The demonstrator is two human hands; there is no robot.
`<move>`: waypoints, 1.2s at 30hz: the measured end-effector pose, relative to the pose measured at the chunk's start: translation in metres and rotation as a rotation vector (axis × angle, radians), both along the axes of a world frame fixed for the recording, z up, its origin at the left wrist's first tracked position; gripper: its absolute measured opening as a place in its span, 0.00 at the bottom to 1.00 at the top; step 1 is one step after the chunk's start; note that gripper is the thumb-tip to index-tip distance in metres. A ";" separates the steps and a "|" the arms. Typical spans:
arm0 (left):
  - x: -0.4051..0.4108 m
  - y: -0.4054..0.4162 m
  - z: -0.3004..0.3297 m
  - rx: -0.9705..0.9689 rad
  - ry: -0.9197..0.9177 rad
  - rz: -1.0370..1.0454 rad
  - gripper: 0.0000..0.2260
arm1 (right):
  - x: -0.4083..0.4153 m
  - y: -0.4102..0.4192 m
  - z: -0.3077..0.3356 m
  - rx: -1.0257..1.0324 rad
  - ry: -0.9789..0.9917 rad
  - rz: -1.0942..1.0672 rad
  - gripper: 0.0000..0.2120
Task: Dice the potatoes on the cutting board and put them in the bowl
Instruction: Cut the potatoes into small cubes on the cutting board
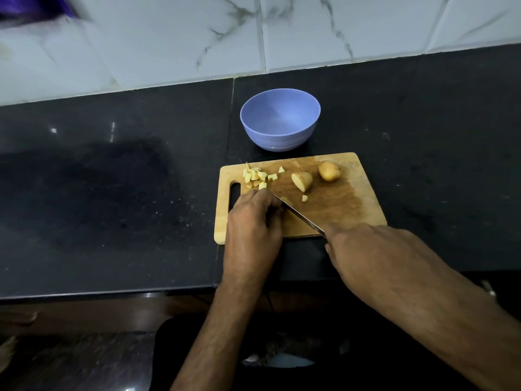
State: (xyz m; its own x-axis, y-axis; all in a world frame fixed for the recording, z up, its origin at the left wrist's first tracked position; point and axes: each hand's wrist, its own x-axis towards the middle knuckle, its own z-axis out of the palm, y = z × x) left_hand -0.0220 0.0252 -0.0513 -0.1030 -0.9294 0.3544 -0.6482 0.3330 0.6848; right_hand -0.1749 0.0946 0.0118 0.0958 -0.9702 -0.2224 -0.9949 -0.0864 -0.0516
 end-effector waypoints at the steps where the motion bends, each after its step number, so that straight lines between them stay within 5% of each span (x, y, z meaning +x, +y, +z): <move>1: 0.000 0.000 0.000 -0.001 0.005 0.002 0.05 | -0.004 0.003 -0.003 0.007 -0.025 -0.004 0.05; 11: 0.000 -0.001 0.003 0.025 0.059 0.046 0.06 | -0.018 0.023 0.003 0.003 0.028 -0.046 0.11; 25: 0.023 0.002 0.003 0.106 0.059 0.032 0.03 | -0.003 0.025 0.005 -0.081 -0.224 -0.113 0.15; 36: 0.024 -0.001 0.003 0.141 0.119 0.032 0.05 | 0.008 0.020 -0.006 -0.096 -0.236 -0.078 0.15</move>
